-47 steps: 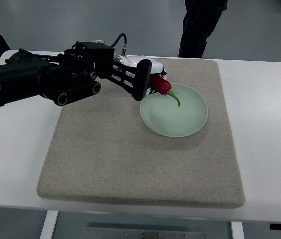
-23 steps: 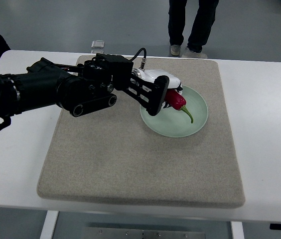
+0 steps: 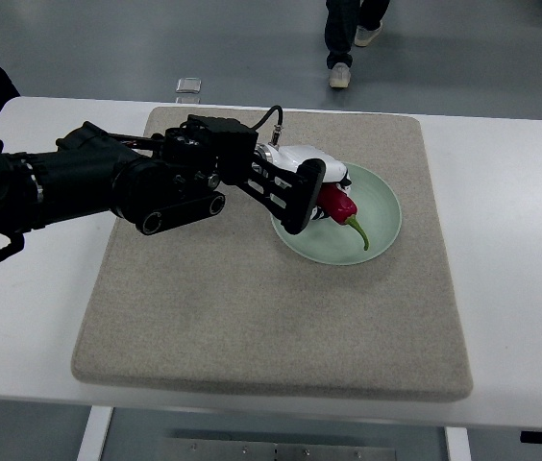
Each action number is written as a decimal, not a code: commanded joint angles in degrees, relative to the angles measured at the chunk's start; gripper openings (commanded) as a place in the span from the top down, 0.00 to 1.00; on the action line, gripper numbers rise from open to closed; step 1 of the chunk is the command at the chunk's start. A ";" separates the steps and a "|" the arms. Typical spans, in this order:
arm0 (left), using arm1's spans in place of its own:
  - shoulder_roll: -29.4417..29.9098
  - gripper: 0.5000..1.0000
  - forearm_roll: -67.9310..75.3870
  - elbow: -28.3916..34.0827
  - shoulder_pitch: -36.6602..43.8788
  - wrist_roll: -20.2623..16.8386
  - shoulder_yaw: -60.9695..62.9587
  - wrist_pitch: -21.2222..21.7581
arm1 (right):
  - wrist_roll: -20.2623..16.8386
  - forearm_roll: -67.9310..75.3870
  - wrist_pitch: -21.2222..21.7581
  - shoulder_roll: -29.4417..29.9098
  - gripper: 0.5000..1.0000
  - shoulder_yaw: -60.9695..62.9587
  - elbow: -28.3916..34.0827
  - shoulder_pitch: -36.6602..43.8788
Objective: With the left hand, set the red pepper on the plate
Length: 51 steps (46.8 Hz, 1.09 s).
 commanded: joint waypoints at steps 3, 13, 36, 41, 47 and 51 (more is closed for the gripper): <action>0.00 0.48 -0.09 0.01 0.09 0.00 -0.01 0.30 | -0.01 0.00 0.00 0.00 0.14 0.00 -0.02 0.00; 0.00 0.29 -0.09 -0.07 0.27 0.00 -0.27 0.74 | -0.01 0.00 0.00 0.00 0.14 0.00 -0.02 0.00; 0.62 0.08 -0.88 -0.25 -0.08 0.00 -3.87 0.91 | -0.01 0.00 0.00 0.00 0.14 0.00 -0.02 0.00; 0.97 0.08 -1.14 -0.16 -0.26 0.09 -5.81 0.91 | -0.01 0.00 0.00 0.00 0.14 0.00 -0.02 0.00; 2.37 0.05 -1.49 -0.07 -0.26 0.09 -8.71 0.91 | -0.01 0.00 0.00 0.00 0.14 0.00 -0.02 0.00; 4.04 0.04 -2.63 0.10 0.09 0.09 -10.46 0.91 | -0.01 -0.09 0.00 0.00 0.14 0.00 -0.02 0.00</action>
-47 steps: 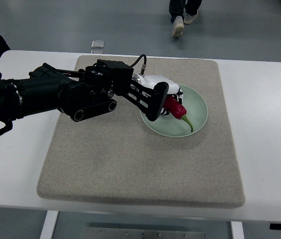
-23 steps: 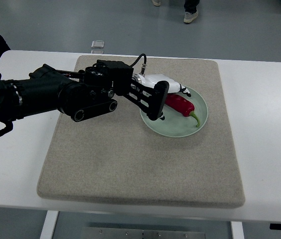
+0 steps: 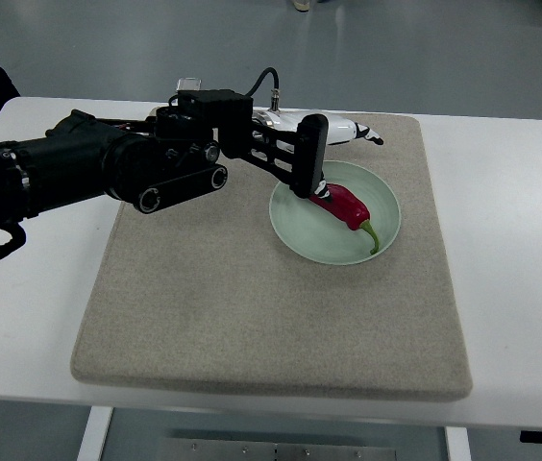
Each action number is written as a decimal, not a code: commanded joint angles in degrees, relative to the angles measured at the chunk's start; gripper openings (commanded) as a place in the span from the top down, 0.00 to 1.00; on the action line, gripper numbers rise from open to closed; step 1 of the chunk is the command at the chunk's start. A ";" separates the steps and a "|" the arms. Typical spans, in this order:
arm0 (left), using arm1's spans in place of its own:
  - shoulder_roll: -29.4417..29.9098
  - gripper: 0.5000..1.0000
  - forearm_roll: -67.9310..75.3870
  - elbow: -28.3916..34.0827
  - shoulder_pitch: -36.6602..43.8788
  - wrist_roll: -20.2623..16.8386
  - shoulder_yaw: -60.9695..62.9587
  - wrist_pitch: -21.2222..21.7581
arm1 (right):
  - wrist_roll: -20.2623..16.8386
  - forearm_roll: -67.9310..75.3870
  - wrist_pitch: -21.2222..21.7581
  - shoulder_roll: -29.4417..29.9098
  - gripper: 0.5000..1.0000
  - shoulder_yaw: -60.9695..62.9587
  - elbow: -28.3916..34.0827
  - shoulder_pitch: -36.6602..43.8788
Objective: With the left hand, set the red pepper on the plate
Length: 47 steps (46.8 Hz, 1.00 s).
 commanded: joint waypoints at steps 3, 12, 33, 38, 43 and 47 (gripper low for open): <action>2.75 0.03 -2.58 0.11 0.63 -0.01 -3.07 0.00 | 0.00 0.01 0.00 0.00 0.14 0.00 0.00 0.00; 7.24 0.02 -12.60 0.28 0.80 -0.01 -5.89 0.00 | 0.00 0.01 0.00 0.00 0.14 0.00 0.09 0.00; 14.53 0.01 -38.79 4.15 3.26 -0.80 -6.41 0.08 | 0.00 0.01 0.00 0.00 0.14 0.00 0.09 0.00; 17.34 0.01 -40.73 4.06 5.37 -1.50 -8.16 0.00 | 0.00 -0.08 0.00 0.00 0.14 0.00 0.09 0.00; 19.02 0.01 -40.65 4.06 9.76 -2.03 -15.45 -0.36 | 0.00 0.01 0.00 0.00 0.14 0.00 0.00 0.00; 19.46 0.01 -40.12 4.06 13.36 -2.12 -20.99 -0.44 | 0.00 0.01 0.00 0.00 0.14 0.00 0.00 0.00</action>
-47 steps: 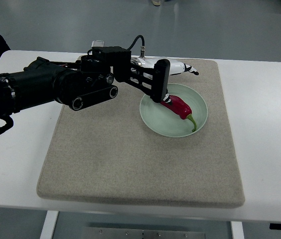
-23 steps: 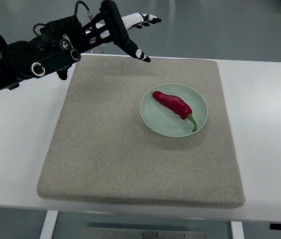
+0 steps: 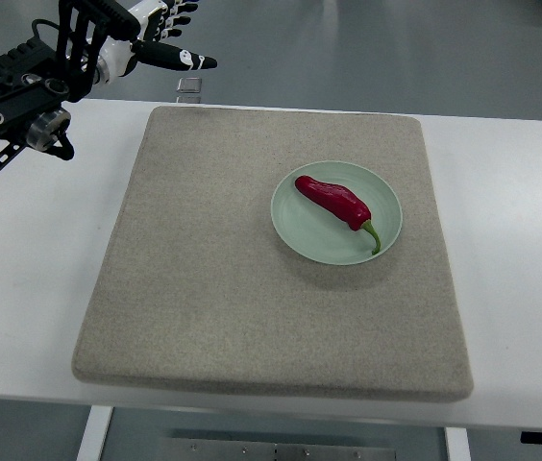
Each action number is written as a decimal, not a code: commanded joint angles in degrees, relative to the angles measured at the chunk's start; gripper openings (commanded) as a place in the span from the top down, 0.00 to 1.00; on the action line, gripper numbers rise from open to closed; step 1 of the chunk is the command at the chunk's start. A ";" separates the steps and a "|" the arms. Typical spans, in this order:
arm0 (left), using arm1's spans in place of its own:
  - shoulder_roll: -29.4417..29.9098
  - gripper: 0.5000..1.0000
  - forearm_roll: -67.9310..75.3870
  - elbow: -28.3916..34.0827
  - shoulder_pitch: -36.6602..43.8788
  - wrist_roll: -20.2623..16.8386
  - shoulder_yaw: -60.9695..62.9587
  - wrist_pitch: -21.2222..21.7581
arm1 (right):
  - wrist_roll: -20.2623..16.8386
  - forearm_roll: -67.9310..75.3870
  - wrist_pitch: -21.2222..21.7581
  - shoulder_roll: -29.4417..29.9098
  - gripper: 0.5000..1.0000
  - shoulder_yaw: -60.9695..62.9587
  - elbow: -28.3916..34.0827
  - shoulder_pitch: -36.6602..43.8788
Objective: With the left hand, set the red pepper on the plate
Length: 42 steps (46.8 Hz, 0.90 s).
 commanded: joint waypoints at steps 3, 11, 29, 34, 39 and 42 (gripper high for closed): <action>1.25 0.01 0.53 -0.29 4.69 -0.15 -6.39 -0.14 | -0.01 0.04 0.00 0.00 0.14 0.00 -0.01 0.00; 1.69 0.01 0.44 -0.46 9.79 -4.36 -12.54 -0.49 | -0.01 0.04 0.00 0.00 0.14 0.00 -0.01 0.00; 2.13 0.01 -0.26 -2.30 19.02 -6.57 -27.83 -0.76 | -0.01 0.04 0.00 0.00 0.14 0.00 0.07 0.00; 1.70 0.01 -0.26 -3.36 22.01 -6.74 -30.73 -0.67 | -0.01 0.04 0.00 0.00 0.14 0.00 -0.01 0.00; 0.64 0.01 -0.35 -3.45 24.03 -7.62 -32.06 -0.67 | -0.01 0.04 0.00 0.00 0.14 0.00 -0.01 0.00; -0.24 0.01 -0.52 -3.45 25.17 -8.15 -32.76 -0.67 | -0.01 0.04 0.00 0.00 0.14 0.00 -0.01 0.00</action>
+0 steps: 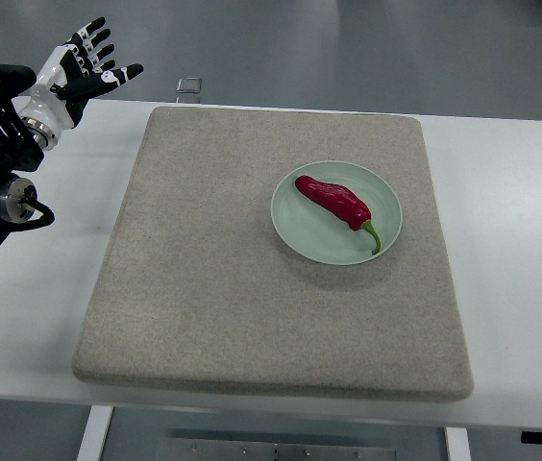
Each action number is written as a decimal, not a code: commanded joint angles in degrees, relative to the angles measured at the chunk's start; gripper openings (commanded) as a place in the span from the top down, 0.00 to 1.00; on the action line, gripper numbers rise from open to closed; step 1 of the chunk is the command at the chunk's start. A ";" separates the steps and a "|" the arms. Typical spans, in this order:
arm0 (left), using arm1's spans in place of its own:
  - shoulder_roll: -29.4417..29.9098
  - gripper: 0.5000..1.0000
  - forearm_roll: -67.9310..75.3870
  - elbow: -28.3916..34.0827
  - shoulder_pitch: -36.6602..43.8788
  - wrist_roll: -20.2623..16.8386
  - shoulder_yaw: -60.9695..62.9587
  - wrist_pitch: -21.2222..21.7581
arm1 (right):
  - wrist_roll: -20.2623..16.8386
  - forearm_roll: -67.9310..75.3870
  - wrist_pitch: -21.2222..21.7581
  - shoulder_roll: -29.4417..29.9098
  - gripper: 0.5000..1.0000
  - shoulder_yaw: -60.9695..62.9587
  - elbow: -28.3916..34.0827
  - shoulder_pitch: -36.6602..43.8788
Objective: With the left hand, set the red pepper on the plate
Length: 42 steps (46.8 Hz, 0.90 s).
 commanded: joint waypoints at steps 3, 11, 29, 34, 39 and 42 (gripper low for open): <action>-1.11 0.01 -0.43 -0.02 2.20 -1.08 -2.15 0.00 | 0.00 0.00 0.00 0.00 0.14 0.00 0.06 0.00; -2.52 0.01 -0.43 -0.02 5.01 -1.26 -4.88 -0.08 | 0.00 -0.18 0.26 0.00 0.14 0.00 0.24 -0.09; -4.19 0.01 -3.33 0.42 7.21 -1.26 -6.72 -1.31 | 0.00 0.00 0.18 0.00 0.14 0.00 0.15 0.26; -4.28 0.01 -3.41 0.42 7.12 -1.26 -6.72 -1.40 | 0.00 -0.09 0.26 0.00 0.14 0.09 0.23 0.26; -4.54 0.01 -3.77 0.51 7.12 -1.26 -6.90 -2.19 | 0.00 -0.17 0.35 0.00 0.14 0.09 0.76 0.26; -4.54 0.01 -4.90 0.77 7.21 -1.26 -7.25 -2.98 | 0.00 -0.17 0.35 0.00 0.14 0.09 0.85 0.26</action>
